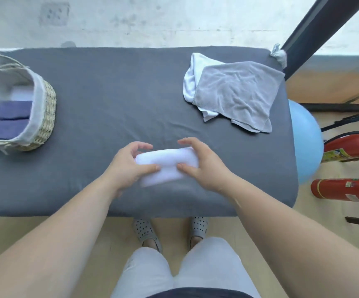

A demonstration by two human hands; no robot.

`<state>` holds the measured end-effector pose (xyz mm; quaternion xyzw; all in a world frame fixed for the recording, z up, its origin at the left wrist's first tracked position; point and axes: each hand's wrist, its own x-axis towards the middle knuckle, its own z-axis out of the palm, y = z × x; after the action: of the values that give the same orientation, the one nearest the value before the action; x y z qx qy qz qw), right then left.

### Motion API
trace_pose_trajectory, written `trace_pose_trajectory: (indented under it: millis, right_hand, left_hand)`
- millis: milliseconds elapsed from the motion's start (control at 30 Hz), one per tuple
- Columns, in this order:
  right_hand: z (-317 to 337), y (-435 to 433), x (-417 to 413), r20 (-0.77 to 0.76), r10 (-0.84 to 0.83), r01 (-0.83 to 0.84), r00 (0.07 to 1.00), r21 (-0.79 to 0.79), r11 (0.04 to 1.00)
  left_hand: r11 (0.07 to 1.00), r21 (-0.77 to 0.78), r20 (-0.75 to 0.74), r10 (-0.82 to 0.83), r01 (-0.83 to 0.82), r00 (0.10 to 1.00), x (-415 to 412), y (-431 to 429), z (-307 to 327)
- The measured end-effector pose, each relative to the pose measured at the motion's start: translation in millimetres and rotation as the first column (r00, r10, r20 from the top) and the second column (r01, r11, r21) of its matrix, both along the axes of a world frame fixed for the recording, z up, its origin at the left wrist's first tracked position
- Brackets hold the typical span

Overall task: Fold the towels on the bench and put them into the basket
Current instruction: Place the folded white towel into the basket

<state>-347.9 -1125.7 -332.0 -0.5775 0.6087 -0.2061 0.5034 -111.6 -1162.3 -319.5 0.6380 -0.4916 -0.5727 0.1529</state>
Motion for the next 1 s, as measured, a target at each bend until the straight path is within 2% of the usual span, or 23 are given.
trace_pose_trajectory:
  millis: [67,267,367,500,767,1000]
  right_hand:
    - [40,4,0,0.076,-0.021,0.023,0.997,-0.02,1.0]
    - [105,21,33,0.166,-0.113,0.119,0.98,-0.026,0.993]
    - [116,23,61,0.186,-0.176,0.181,0.967,-0.011,0.983]
    - [117,18,104,0.184,-0.179,0.183,0.967,-0.006,0.983]
    - [122,-34,258,0.195,-0.273,0.281,0.942,-0.018,0.959]
    - [133,-67,376,0.186,-0.345,0.347,0.92,0.022,0.937]
  left_hand:
    - [0.991,-0.006,-0.116,0.131,-0.133,0.985,5,11,38]
    - [0.927,-0.113,-0.152,0.339,-0.357,0.928,10,48,98]
    - [0.923,-0.098,-0.222,0.343,-0.371,0.913,29,59,107]
    - [0.932,-0.087,-0.246,0.322,-0.351,0.914,79,51,107]
    - [0.954,-0.126,-0.265,0.233,-0.273,0.936,235,-11,109]
    - [0.974,-0.03,-0.263,0.209,-0.224,0.942,354,-60,125]
